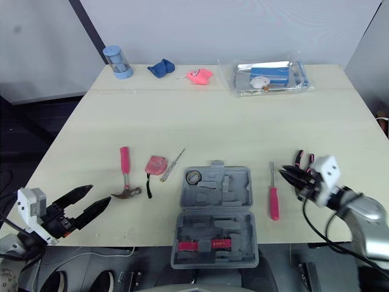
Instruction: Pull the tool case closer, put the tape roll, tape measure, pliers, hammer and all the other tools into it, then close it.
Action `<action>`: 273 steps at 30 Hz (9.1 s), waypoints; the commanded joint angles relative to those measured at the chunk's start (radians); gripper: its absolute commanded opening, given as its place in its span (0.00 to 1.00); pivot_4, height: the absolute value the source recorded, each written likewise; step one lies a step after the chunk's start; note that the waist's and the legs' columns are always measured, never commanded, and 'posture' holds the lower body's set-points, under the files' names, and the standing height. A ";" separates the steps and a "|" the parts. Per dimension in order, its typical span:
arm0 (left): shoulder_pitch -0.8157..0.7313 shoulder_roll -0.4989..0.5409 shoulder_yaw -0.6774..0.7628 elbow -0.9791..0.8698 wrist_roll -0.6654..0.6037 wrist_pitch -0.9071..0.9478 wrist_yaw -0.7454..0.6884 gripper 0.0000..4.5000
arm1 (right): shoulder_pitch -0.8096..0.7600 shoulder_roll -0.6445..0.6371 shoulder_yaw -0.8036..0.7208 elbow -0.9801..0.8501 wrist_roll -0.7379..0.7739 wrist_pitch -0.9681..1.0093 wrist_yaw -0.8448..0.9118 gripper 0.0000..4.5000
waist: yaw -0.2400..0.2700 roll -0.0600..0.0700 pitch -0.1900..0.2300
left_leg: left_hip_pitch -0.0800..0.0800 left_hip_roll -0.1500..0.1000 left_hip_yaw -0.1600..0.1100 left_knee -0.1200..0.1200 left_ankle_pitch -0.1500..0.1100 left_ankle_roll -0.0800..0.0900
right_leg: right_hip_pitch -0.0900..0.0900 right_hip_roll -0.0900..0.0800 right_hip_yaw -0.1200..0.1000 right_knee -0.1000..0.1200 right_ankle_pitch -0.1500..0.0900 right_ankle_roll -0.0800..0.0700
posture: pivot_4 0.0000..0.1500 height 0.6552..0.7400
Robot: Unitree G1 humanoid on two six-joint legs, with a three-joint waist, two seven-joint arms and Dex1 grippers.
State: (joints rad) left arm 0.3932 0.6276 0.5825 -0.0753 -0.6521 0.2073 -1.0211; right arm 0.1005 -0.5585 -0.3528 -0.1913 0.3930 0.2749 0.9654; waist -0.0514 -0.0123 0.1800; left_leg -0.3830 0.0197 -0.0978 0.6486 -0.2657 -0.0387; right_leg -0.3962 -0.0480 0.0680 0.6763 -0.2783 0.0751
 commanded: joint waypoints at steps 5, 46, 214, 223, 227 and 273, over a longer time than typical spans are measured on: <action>0.036 0.002 0.073 0.098 0.017 -0.057 -0.006 1.00 | 0.224 -0.027 -0.279 0.118 0.097 -0.141 0.052 0.34 | 0.008 -0.001 -0.001 | 0.001 0.000 0.002 0.000 0.000 0.000 | 0.001 0.000 0.001 0.000 0.000 0.000 | 1.00 1.00; -0.319 -0.066 -0.327 -0.333 0.166 0.619 0.705 1.00 | 0.097 -0.180 -0.075 -0.202 0.345 -0.043 0.213 0.99 | 0.012 -0.003 -0.002 | 0.002 0.001 0.004 0.001 0.000 0.000 | 0.004 0.001 0.004 -0.003 0.001 0.002 | 1.00 1.00; -0.393 0.231 -0.511 0.371 0.250 -0.453 -0.497 0.65 | -0.068 -0.274 0.104 -0.227 0.380 0.041 0.336 1.00 | 0.018 0.004 -0.006 | 0.002 0.000 0.002 0.003 0.000 0.000 | 0.003 0.001 0.002 0.001 0.001 0.002 | 1.00 1.00; -0.551 0.256 -0.579 0.030 0.195 -0.189 -0.477 0.65 | -0.075 -0.290 0.120 -0.326 0.471 0.341 0.072 1.00 | 0.012 0.003 -0.006 | 0.002 0.000 0.001 0.003 0.000 0.000 | 0.003 0.001 0.002 0.001 0.001 0.002 | 1.00 1.00; -0.670 0.214 -0.646 -0.056 0.193 -0.078 -0.443 0.65 | -0.100 -0.289 0.123 -0.355 0.568 0.481 -0.029 1.00 | 0.011 0.002 -0.005 | 0.001 0.000 0.001 0.003 0.000 0.000 | 0.003 0.001 0.002 0.001 0.001 0.002 | 1.00 1.00; -0.803 0.053 -0.775 -0.186 0.144 0.112 -0.401 1.00 | -0.044 -0.474 0.115 -0.019 1.305 0.824 -0.655 0.12 | 0.012 -0.002 -0.002 | -0.003 0.000 -0.002 0.005 0.000 0.001 | 0.000 0.001 0.000 0.000 0.001 0.002 | 1.00 1.00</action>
State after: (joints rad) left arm -0.4188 0.6685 -0.2274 -0.1992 -0.4587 0.3031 -1.4055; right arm 0.0520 -1.0187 -0.2044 -0.2302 1.7407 1.0883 0.2439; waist -0.0393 -0.0145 0.1778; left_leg -0.3861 0.0194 -0.0996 0.6532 -0.2654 -0.0381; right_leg -0.3959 -0.0466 0.0680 0.6762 -0.2774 0.0767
